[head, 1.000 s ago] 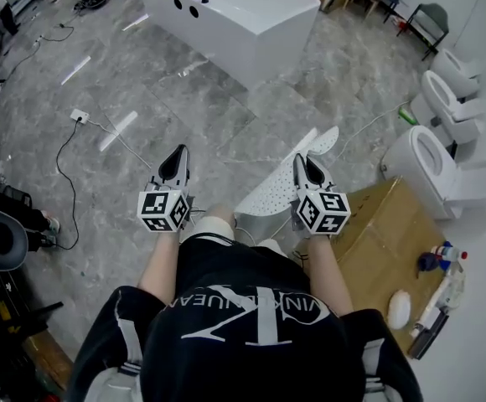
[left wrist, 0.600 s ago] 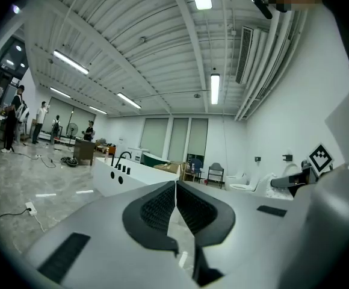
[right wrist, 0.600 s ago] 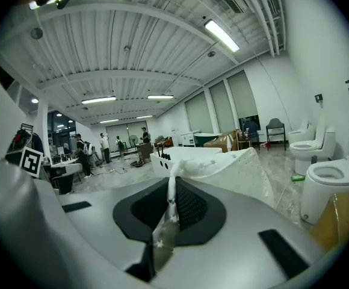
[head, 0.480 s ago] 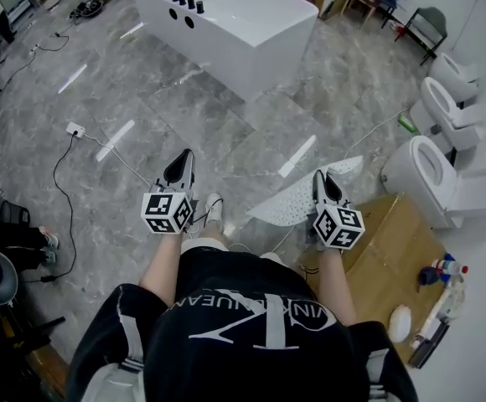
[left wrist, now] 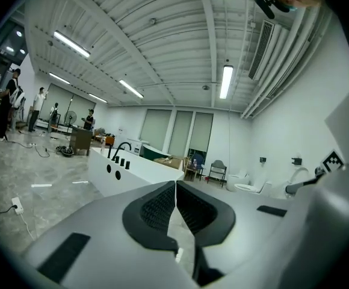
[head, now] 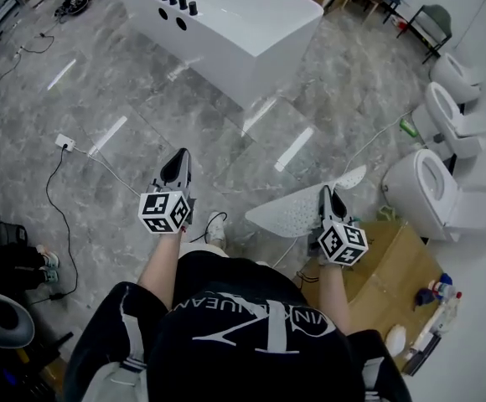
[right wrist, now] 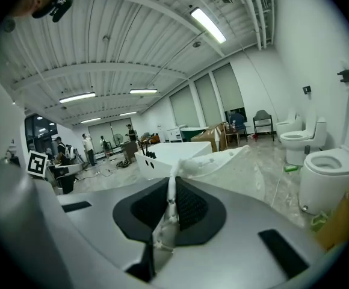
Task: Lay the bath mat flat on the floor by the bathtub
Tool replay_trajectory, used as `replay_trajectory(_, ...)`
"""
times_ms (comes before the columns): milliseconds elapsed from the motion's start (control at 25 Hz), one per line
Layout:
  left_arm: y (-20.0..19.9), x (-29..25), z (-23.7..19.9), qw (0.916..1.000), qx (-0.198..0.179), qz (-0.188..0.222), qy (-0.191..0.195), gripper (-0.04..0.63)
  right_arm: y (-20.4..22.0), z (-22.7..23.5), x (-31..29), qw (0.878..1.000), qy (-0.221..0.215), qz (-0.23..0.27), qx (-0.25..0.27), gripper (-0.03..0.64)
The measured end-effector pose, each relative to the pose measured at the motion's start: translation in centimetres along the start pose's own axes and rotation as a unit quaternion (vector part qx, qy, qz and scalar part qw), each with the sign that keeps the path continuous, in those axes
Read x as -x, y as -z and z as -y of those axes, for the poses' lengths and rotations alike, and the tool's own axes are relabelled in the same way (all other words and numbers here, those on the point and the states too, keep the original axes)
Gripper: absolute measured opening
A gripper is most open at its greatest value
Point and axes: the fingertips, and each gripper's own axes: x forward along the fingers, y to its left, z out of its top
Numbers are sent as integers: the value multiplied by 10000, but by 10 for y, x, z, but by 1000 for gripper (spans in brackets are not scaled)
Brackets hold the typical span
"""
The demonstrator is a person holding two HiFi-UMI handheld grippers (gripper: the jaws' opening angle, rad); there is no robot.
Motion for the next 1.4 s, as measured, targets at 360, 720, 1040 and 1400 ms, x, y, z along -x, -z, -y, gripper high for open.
replay_trajectory(360, -13, -91, -58, 9997, -53, -175, 145, 21, -12, -30, -116, 9997, -27, -184, -136, 35)
replay_trajectory(720, 1, -136, -73, 9991, 30, -385, 147, 21, -24, -57, -203, 9975, -569, -405, 116, 35)
replay_trajectory(1040, 1, -192, -79, 9979, 56, -469, -443, 21, -21, -55, -290, 9836, -1414, -1049, 396, 35)
replay_trajectory(1400, -24, -264, -55, 9942, 13, -342, -1021, 21, -38, -39, -357, 9537, -2444, -1547, 825, 35)
